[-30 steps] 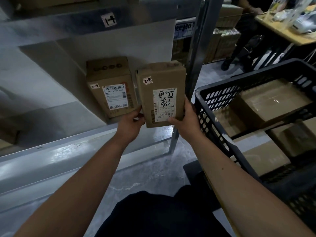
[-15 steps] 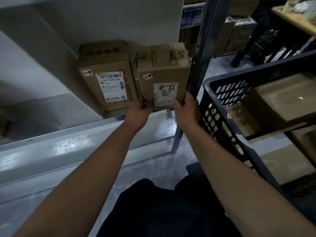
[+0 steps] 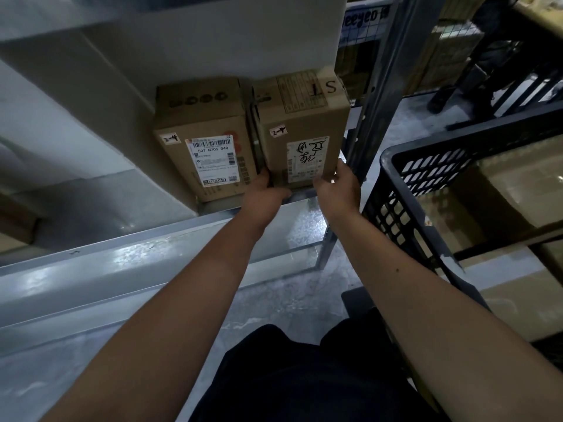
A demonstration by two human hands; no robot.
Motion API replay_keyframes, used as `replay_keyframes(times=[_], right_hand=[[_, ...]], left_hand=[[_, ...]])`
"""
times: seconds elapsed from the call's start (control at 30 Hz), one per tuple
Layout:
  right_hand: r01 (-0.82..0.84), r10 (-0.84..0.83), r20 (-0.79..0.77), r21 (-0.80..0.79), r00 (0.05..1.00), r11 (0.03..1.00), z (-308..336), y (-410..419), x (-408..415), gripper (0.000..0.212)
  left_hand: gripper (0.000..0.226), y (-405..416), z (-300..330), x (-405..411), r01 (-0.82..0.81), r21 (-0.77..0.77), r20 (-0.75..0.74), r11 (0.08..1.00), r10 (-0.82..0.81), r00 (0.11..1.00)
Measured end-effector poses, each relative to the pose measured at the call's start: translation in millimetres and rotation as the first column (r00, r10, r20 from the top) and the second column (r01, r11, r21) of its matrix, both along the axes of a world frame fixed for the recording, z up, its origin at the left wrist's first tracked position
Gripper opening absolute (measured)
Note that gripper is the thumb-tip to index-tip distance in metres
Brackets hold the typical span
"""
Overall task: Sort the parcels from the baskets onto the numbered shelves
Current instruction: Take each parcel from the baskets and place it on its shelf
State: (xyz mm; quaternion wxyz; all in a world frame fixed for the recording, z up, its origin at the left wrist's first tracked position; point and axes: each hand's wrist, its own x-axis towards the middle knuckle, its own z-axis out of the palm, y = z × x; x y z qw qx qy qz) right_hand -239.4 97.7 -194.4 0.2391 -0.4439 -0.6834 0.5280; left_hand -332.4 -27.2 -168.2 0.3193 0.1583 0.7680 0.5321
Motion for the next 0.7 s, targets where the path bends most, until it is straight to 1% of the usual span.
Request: replay_keyframes(times=[0.13,0.23,0.3,0.4,0.43,0.53,0.63,0.7], right_hand=[[-0.051,0.051,-0.02,-0.036,0.999,0.998,3,2,-6,0.05],[-0.059,0.058,-0.02,-0.043,0.998,0.997,2,4,-9,0.056],[-0.073,0.072,-0.016,-0.058,0.997,0.996,0,6,-11,0.065],[-0.081,0.081,-0.007,-0.064,0.997,0.995,-2,10,-15,0.076],[-0.081,0.081,0.001,-0.062,0.997,0.995,-2,12,-15,0.075],[-0.069,0.071,0.026,-0.073,0.997,0.995,0,11,-15,0.06],[-0.091,0.092,0.075,-0.015,0.993,0.996,-2,12,-15,0.06],[-0.074,0.074,0.134,-0.008,0.988,0.997,1,10,-15,0.047]], left_hand=[[0.086,5,2,-2,-0.002,0.017,0.027,1.0,0.001,1.0],[0.084,9,-1,-7,0.001,0.008,0.05,1.0,-0.002,0.999],[0.083,11,-2,-10,-0.008,-0.003,0.062,1.0,0.008,0.998],[0.073,17,-4,-14,-0.01,-0.013,0.069,1.0,0.011,0.998],[0.07,18,-6,-15,-0.014,-0.015,0.07,1.0,0.015,0.997],[0.067,22,-10,-17,-0.014,-0.001,0.07,1.0,0.014,0.997],[0.065,23,-12,-18,-0.013,0.003,0.07,1.0,0.013,0.997],[0.065,22,-13,-16,-0.01,-0.011,0.052,1.0,0.01,0.999]])
